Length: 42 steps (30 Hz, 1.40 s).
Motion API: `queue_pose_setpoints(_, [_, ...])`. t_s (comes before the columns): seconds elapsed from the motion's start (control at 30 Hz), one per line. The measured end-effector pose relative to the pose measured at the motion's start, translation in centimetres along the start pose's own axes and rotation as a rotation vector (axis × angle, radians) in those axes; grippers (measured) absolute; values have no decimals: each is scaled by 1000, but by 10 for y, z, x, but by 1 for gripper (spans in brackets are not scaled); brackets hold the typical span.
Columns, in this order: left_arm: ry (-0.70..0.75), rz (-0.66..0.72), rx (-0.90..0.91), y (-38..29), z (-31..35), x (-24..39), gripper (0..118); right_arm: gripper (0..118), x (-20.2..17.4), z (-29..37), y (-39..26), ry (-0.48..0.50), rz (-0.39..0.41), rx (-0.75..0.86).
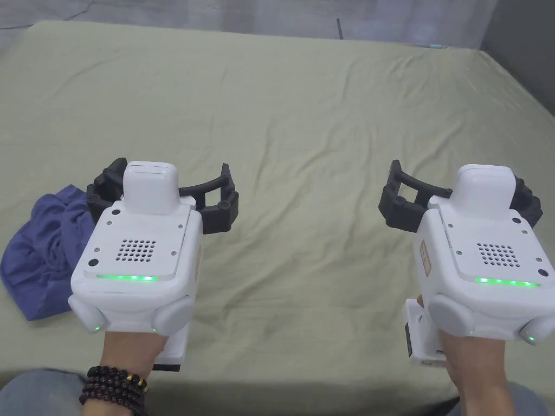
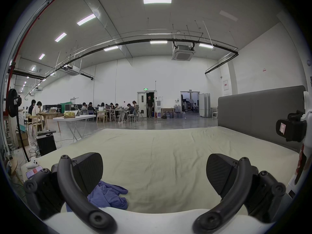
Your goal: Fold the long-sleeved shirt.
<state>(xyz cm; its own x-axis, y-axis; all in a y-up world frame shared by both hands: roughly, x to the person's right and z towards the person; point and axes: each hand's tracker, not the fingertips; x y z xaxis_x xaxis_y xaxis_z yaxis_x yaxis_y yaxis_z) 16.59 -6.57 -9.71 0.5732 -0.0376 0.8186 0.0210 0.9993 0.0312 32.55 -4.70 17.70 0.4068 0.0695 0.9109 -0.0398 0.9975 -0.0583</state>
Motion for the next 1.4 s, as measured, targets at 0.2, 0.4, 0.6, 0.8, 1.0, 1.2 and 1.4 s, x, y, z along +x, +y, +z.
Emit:
queue_pose_setpoints(0.2, [5,-5,0,2,1,0,118,118,-1,0,0,-3,-6,-12])
queue_pose_setpoints(0.4, [2,-2,6,5,1,-1,118,118,-1,-1,1,-5,-18,-11])
queue_pose_setpoints(0.6, [14,-28,11,8,-2,6,118,118,-3,0,5,9,-19,-19])
queue_pose_setpoints(0.8, [69,-55,-32,9,-6,11,0,2,-8,-2,1,-106,44,-96])
queue_pose_setpoints(1.0, [-6,10,-45,6,-6,8,0,2,1,-7,-6,-38,-23,-94])
queue_pose_setpoints(1.2, [29,2,-46,6,-5,-5,0,2,-6,-8,-4,-39,-27,-105])
queue_pose_setpoints(1.4, [215,6,-33,12,16,-68,0,2,-68,-24,6,101,-49,-98])
